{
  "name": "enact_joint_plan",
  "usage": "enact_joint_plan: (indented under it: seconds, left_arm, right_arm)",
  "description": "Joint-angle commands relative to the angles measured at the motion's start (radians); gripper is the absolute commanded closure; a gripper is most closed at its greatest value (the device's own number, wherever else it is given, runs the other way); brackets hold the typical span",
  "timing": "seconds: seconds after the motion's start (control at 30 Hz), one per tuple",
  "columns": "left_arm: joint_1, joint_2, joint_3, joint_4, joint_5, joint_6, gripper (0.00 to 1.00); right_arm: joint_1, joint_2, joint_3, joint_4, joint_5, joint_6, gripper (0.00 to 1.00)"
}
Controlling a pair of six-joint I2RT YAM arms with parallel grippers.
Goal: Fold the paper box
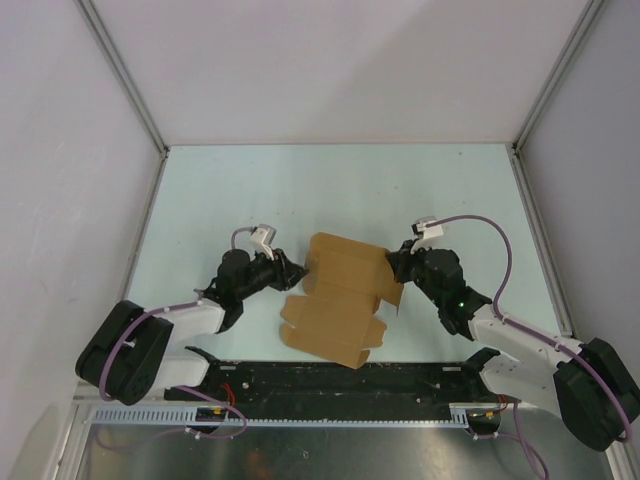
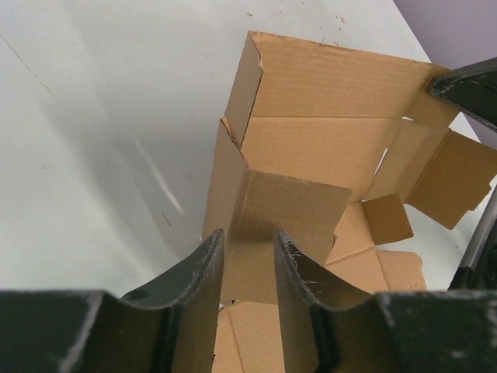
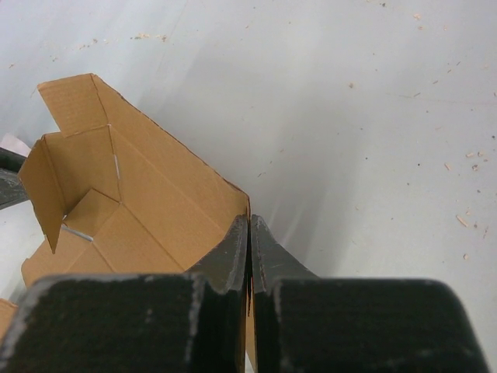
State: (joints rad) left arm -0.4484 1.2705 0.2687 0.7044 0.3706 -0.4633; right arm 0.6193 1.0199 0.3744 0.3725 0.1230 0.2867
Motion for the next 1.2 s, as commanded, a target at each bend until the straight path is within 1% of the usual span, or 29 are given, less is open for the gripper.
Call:
enact_joint_plan:
  seconds: [0.0, 0.07, 0.1, 0.2, 0.3, 0.43, 0.53, 0.63, 0.67, 0.73, 0.93, 1.0, 1.17]
  left_arm:
    - [0.005, 0.01, 0.014, 0.05, 0.039, 0.034, 0.59]
    - [0.005, 0.001, 0.007, 0.05, 0.031, 0.037, 0.56]
    - [0.005, -0.002, 0.004, 0.05, 0.028, 0.038, 0.52]
    - [0.005, -0.014, -0.011, 0.05, 0.01, 0.041, 0.49]
    - [0.005, -0.019, -0.022, 0.05, 0.002, 0.052, 0.47]
    - [0.005, -0.007, -0.014, 0.05, 0.01, 0.054, 0.47]
    - [0.005, 0.0, -0.01, 0.05, 0.022, 0.054, 0.47]
    - [0.005, -0.014, -0.017, 0.05, 0.021, 0.052, 0.47]
    - [0.005, -0.019, -0.02, 0.05, 0.018, 0.052, 0.47]
    - [0.005, -0.028, -0.026, 0.05, 0.022, 0.046, 0.47]
    - [0.005, -0.048, -0.042, 0.05, 0.022, 0.041, 0.47]
    - [0.005, -0.051, -0.045, 0.05, 0.027, 0.038, 0.47]
    - [0.005, -0.042, -0.045, 0.052, 0.028, 0.035, 0.47]
  right_arm:
    - [0.007, -0.003, 0.001, 0.04, -0.01, -0.009, 1.0]
    - [0.007, 0.002, 0.001, 0.039, -0.013, -0.011, 1.0]
    - [0.007, 0.0, 0.0, 0.039, -0.014, -0.012, 1.0]
    - [0.007, -0.001, 0.001, 0.032, -0.02, -0.018, 1.0]
    - [0.01, -0.009, 0.0, 0.029, -0.019, -0.027, 0.98]
    - [0.013, -0.02, 0.001, 0.023, -0.02, -0.034, 0.98]
    - [0.017, -0.027, 0.001, 0.013, -0.019, -0.038, 0.93]
    - [0.019, -0.041, 0.001, 0.0, -0.008, -0.043, 0.85]
    - [0.017, -0.046, 0.001, 0.0, -0.008, -0.044, 0.8]
    - [0.017, -0.056, 0.001, -0.004, -0.014, -0.052, 0.78]
    - [0.017, -0.064, 0.018, -0.05, -0.112, -0.069, 0.78]
    - [0.019, -0.069, 0.021, -0.063, -0.181, -0.069, 0.79]
    - [0.02, -0.054, 0.058, -0.124, -0.232, -0.099, 0.8]
